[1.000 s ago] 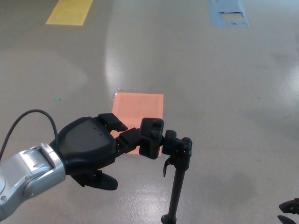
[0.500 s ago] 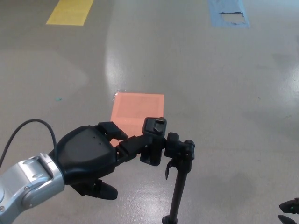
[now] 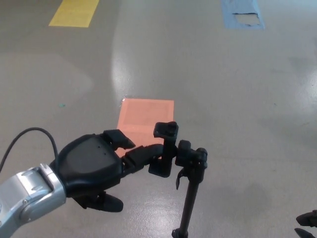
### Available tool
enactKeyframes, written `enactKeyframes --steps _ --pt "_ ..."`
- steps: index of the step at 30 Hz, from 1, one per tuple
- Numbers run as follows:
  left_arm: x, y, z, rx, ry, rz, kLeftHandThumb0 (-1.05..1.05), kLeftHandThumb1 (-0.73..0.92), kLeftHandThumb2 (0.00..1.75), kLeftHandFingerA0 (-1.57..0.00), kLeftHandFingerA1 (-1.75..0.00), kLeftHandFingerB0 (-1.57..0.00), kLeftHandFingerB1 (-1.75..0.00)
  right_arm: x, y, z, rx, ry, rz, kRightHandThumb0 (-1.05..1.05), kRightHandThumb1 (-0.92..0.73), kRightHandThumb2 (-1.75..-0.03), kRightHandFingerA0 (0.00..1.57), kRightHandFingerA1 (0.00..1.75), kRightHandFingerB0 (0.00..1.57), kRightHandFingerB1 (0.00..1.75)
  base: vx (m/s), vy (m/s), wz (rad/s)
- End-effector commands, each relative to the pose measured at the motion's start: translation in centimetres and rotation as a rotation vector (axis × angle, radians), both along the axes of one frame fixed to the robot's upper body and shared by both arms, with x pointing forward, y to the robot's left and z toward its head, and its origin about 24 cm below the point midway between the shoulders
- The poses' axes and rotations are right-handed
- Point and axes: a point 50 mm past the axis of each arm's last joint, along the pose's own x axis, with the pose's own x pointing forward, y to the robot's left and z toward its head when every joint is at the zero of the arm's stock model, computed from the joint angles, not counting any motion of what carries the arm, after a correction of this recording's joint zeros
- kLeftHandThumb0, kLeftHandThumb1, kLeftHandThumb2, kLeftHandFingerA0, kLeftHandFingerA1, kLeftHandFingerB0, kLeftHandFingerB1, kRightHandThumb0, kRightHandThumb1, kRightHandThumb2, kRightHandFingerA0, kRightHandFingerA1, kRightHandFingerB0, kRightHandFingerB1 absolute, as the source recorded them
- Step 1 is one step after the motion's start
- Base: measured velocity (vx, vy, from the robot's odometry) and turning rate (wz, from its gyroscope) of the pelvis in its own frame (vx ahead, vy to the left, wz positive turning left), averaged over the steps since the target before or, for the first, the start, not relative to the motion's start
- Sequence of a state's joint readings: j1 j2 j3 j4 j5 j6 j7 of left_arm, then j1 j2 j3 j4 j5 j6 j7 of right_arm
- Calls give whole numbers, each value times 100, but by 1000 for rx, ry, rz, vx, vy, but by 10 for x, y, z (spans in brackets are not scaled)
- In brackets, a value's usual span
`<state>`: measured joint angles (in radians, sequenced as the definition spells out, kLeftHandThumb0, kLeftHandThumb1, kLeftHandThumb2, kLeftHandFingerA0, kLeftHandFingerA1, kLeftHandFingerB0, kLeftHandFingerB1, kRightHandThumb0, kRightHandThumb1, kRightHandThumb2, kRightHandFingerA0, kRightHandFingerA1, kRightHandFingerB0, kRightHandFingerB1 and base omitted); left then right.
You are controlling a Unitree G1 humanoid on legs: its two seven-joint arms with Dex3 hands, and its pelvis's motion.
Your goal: The robot uses its left hand to grab the top of a phone stand kept on the floor and tilt it upwards to adjust its angle
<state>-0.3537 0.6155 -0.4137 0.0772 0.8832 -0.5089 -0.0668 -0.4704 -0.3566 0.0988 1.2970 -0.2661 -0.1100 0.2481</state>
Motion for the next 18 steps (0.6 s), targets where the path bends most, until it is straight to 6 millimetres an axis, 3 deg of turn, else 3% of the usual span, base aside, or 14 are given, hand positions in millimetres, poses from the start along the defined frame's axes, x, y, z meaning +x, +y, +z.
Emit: enactKeyframes --steps 1,4,5,7,9,10,16,18 --pt "16 10 17 -40 -48 93 -77 60 94 -22 -46 0 -18 -1 -6 2 4 8 -25 -55 -75 -61 35 43 28 34 0 0 0" --pt "27 15 26 -56 -72 125 -80 62 97 -21 -46 0 -17 -1 -6 2 -1 6 -24 -56 -76 -62 37 46 29 35 0 0 0" --pt "31 18 28 -64 -86 135 -82 63 97 -29 -50 0 -14 -1 -6 2 -4 6 -20 -57 -76 -63 37 45 29 35 0 0 0" --pt "38 22 32 -78 -100 152 -79 61 96 -23 -47 0 -16 -2 -6 1 -9 8 -12 -56 -76 -63 37 45 29 35 0 0 0" --pt "43 26 34 -90 -103 168 -87 66 97 -26 -47 0 -10 -2 -6 1 -14 11 -10 -56 -76 -63 37 44 29 34 0 0 0" --pt "47 29 35 -97 -103 182 -79 62 96 -22 -47 0 -17 -2 -6 1 -12 11 -11 -56 -76 -63 36 44 28 34 0 0 0" --pt "62 45 43 -71 -107 269 -79 63 97 -22 -47 0 -16 -2 -6 1 -9 9 -11 -57 -76 -63 37 45 29 35 0 0 0" --pt "64 49 41 -72 -103 287 -89 68 99 -25 -47 0 -8 -1 -5 2 -8 8 -10 -57 -76 -63 36 45 28 35 0 0 0"
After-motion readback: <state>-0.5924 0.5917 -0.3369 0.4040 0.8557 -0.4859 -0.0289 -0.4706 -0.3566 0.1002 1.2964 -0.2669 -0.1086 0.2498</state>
